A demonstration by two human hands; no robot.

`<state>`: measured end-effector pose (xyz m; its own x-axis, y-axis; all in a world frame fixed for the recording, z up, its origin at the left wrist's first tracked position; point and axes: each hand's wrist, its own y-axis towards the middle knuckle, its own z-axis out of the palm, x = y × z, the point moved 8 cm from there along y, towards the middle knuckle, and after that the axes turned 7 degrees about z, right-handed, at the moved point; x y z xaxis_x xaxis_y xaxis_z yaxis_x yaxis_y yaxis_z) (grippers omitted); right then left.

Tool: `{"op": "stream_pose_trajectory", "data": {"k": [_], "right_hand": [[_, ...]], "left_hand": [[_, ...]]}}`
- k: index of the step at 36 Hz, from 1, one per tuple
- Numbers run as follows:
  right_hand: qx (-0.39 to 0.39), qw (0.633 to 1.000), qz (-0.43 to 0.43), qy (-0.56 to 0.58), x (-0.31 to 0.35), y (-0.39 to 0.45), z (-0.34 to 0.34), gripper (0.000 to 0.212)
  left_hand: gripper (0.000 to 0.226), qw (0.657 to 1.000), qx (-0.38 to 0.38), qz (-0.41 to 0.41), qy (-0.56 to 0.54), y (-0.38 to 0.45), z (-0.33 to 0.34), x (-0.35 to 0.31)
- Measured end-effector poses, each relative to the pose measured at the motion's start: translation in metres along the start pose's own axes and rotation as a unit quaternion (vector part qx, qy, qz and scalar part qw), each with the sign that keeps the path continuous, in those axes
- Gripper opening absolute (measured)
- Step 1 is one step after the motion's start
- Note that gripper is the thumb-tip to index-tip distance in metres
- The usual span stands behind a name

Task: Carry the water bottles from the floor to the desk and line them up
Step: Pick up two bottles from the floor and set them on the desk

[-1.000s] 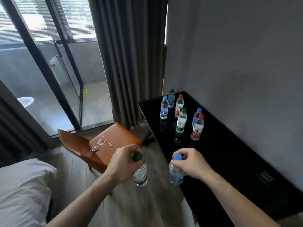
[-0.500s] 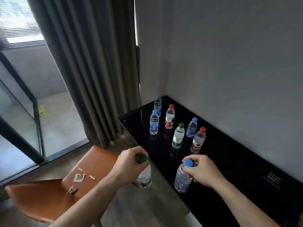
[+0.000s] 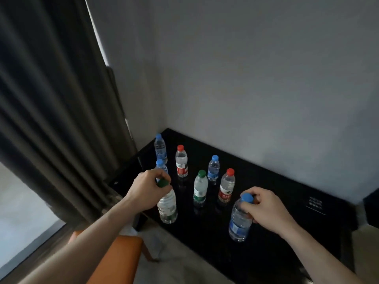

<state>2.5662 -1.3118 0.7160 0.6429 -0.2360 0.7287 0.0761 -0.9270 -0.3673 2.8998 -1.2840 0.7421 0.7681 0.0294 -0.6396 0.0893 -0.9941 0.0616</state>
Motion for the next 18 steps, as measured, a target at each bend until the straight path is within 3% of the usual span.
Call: {"op": "stream_pose_trajectory", "data": {"k": [11, 18], "right_hand": [[-0.028, 0.999, 0.025, -0.012, -0.011, 0.088, -0.032, 0.018], [-0.062, 0.996, 0.067, -0.016, -0.024, 0.135, -0.046, 0.020]], "left_hand": [[0.015, 0.998, 0.033, 0.013, 0.057, 0.105, 0.014, -0.006], [0.012, 0.981, 0.084, 0.042, 0.171, 0.174, 0.033, -0.008]]}}
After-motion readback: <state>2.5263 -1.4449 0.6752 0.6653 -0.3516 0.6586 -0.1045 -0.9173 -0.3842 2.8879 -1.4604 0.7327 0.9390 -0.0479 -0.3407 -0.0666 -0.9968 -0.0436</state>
